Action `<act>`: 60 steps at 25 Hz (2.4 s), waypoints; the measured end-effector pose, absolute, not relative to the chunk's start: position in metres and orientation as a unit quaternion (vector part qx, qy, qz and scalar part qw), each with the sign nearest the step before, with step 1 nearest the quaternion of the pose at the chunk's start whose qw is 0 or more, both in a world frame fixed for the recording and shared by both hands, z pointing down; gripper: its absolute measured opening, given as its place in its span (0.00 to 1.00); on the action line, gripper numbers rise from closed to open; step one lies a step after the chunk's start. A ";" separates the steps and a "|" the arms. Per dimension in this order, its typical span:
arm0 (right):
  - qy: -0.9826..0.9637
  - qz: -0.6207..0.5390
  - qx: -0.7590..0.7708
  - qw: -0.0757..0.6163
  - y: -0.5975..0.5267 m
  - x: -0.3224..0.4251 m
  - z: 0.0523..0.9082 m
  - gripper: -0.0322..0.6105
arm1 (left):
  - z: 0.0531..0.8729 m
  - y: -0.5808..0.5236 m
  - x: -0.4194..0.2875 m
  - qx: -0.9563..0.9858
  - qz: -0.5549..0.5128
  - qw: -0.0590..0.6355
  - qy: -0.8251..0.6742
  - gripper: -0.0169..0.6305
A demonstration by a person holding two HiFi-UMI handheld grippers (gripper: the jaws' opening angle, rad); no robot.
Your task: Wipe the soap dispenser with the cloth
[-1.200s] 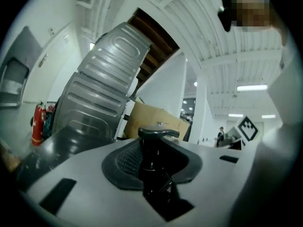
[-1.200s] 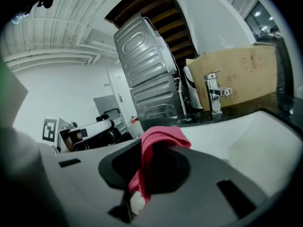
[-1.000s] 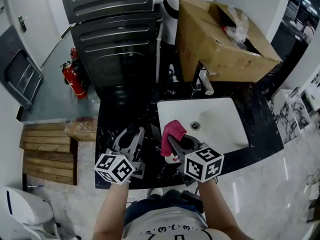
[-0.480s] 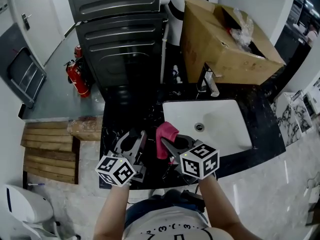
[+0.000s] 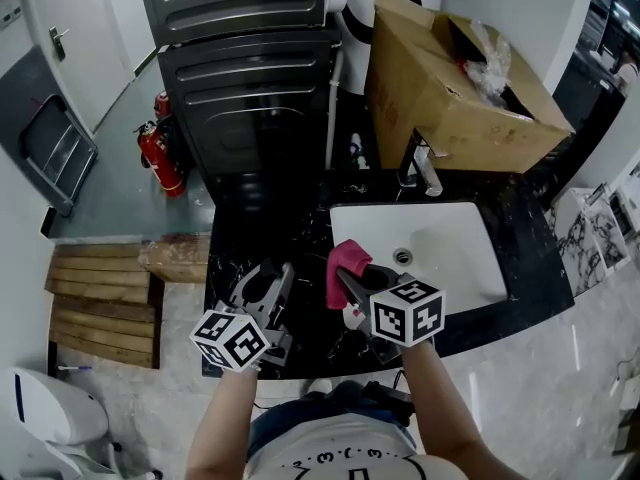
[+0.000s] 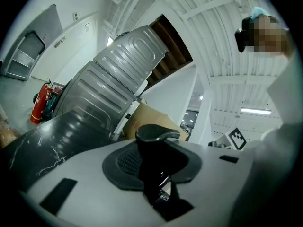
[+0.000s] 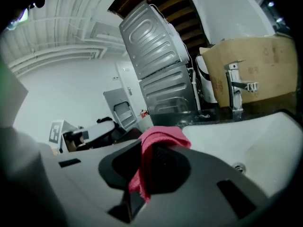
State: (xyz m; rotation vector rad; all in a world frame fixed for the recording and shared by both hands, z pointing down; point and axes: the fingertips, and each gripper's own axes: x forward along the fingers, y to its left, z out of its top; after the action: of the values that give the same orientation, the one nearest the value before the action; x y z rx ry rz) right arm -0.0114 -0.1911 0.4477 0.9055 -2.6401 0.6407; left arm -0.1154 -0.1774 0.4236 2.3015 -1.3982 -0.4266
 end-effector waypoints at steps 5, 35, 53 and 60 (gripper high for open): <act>-0.938 0.200 0.261 0.109 -0.194 -0.050 0.415 0.13 | 0.423 -0.178 -0.114 0.828 -0.144 0.202 -0.503 0.19; -0.856 0.227 0.449 0.120 -0.208 0.057 0.453 0.13 | 0.419 -0.199 -0.047 0.871 0.095 0.006 -0.482 0.19; -0.864 0.226 0.435 0.119 -0.210 0.041 0.451 0.13 | 0.415 -0.163 -0.115 0.862 0.109 0.010 -0.495 0.48; -0.872 0.223 0.419 0.120 -0.210 0.026 0.448 0.13 | 0.416 -0.154 -0.120 0.866 0.079 0.039 -0.492 0.46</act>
State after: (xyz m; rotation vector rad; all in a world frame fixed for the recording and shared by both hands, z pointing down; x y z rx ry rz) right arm 0.0257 -0.2102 0.4483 1.2257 -2.5482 0.6525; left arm -0.1204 -0.1542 0.4161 2.6549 -1.5091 0.2426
